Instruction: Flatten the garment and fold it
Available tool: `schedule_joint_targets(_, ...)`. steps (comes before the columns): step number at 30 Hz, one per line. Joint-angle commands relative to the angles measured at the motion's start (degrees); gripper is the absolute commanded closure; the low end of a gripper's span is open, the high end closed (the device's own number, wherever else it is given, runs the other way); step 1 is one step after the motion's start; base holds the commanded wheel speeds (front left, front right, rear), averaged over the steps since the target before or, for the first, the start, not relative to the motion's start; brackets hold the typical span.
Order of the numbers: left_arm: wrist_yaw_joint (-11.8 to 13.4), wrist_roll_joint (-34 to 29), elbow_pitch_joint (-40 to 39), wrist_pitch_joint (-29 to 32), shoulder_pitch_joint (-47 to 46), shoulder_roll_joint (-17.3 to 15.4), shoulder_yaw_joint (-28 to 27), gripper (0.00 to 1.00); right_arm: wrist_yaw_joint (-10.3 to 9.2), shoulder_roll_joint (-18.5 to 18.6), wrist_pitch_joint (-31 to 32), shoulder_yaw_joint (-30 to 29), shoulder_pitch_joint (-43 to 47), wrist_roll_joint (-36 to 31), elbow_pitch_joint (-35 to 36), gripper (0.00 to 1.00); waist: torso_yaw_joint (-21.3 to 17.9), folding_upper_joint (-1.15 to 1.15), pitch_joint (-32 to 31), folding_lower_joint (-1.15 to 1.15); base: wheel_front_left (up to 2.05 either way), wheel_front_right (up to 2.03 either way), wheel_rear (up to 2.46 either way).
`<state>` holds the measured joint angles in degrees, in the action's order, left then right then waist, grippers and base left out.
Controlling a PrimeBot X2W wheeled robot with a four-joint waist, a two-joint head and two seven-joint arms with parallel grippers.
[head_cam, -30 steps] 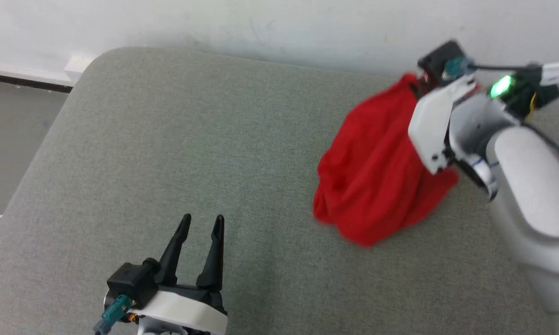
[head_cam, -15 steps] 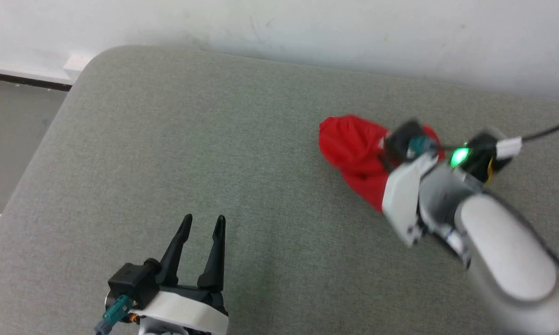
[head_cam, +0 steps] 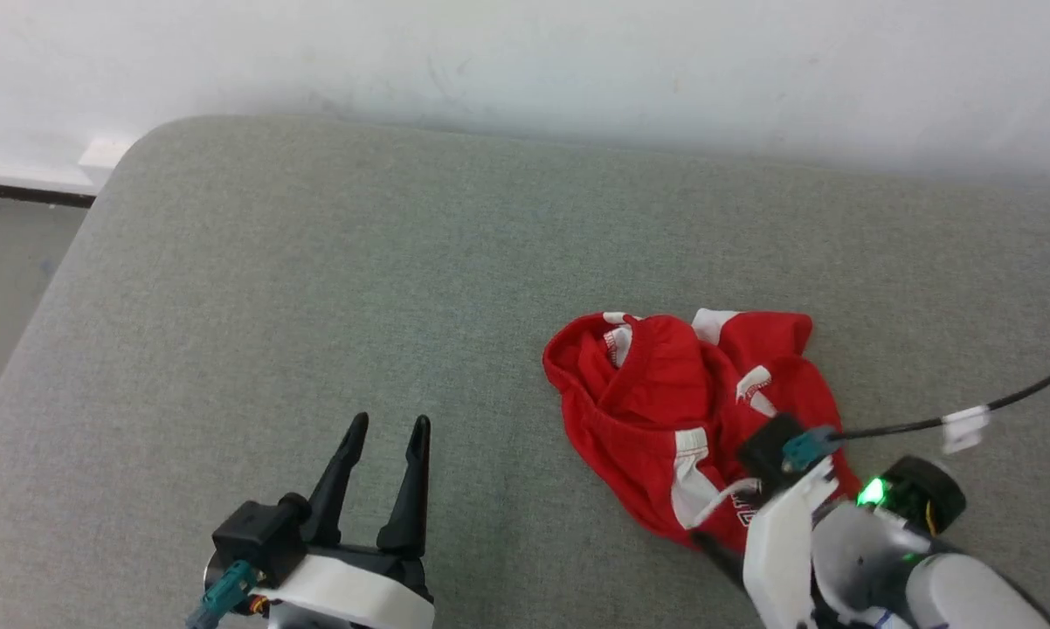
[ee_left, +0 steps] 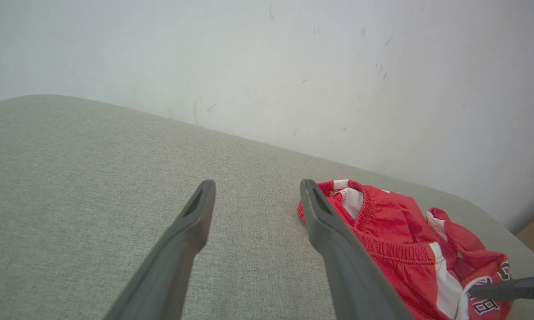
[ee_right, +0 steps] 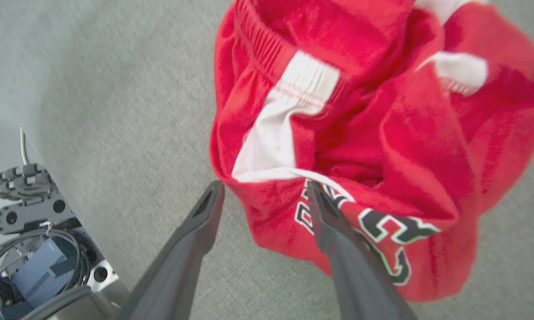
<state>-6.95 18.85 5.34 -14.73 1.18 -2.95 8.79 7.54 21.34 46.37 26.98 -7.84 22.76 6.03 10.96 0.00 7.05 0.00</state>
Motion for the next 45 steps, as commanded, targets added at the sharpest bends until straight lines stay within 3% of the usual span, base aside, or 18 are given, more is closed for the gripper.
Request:
schedule_joint_targets(1, 0.1, 0.0, 0.2, -0.3, 0.4, 0.1, 0.0, 0.00, -0.05, -0.8, -0.8, -0.9, 0.3, -0.2, 0.8, 0.00, -0.4, 0.00, -0.4, 0.00, 0.00, 0.00, 0.00)
schedule_joint_targets(9, 0.0, -0.2, 0.7, -0.3, 0.7, 0.1, 0.6, 0.00, -0.05, -9.8, -10.6, -13.4, 0.1, -5.0, 6.3, 0.00, -0.3, 0.00, -1.7, 0.00, 0.00, 0.00, 0.00)
schedule_joint_targets(14, 0.0, -0.6, 0.5, -0.3, 0.8, 0.1, 0.4, 0.00, -0.05, -10.9, -12.0, -19.9, 3.2, -13.0, 3.4, 0.00, 0.9, 0.00, -1.4, 0.00, 0.00, 0.00, 0.00)
schedule_joint_targets(23, -0.2, -0.8, 0.0, -0.3, 0.6, 0.1, -0.8, 0.00, -0.05, -12.4, -11.0, -21.5, 8.1, -14.6, -3.6, 0.00, 2.1, 0.00, 0.2, 0.00, 0.00, 0.00, 0.00)
schedule_joint_targets(24, -0.2, -0.9, -0.1, -0.3, 0.5, 0.1, -0.9, 0.00, -0.05, -12.7, -11.2, -21.3, 7.9, -14.3, -4.4, 0.12, 2.1, 0.00, 0.4, 0.00, 0.00, 0.00, 0.00)
schedule_joint_targets(25, -0.2, -0.9, -0.1, -0.3, 0.4, 0.1, -1.0, 0.00, -0.05, -13.1, -11.5, -21.1, 7.6, -14.2, -5.0, 0.64, 2.1, 0.00, 0.5, 0.00, 0.00, 0.00, 0.00)
schedule_joint_targets(26, -0.2, -1.0, -0.2, -0.3, 0.3, 0.0, -1.1, 0.00, -0.05, -13.4, -11.8, -21.0, 7.2, -14.1, -5.3, 0.95, 2.1, 0.00, 0.6, 0.00, 0.00, 0.00, 0.00)
schedule_joint_targets(27, -0.2, -1.0, -0.3, -0.3, 0.2, 0.0, -1.2, 0.00, -0.05, -13.7, -12.3, -20.9, 6.6, -14.0, -5.4, 1.00, 2.0, 0.00, 0.7, 0.00, 0.00, 0.00, 0.00)
schedule_joint_targets(34, -0.3, -1.4, -0.7, -0.3, 0.3, -0.1, -2.1, 0.00, -0.05, -15.1, -17.8, -23.6, 1.7, -15.3, -2.3, 1.00, 0.0, 0.00, 0.7, 0.00, 0.00, 0.00, 0.00)
schedule_joint_targets(41, -0.4, -1.5, -1.0, -0.3, 0.4, -0.1, -2.3, 0.00, -0.05, -18.0, -21.8, -37.2, 5.8, -17.5, 4.1, 1.00, -1.2, 0.00, 0.4, 0.00, 0.00, 0.00, 0.00)
schedule_joint_targets(45, -0.4, -1.6, -1.1, -0.3, 0.7, -0.1, -2.5, 0.00, -0.05, -18.4, -22.5, -44.0, 13.0, -13.0, 4.4, 1.00, -1.4, 0.00, 0.7, 0.00, 0.00, 0.00, 0.00)
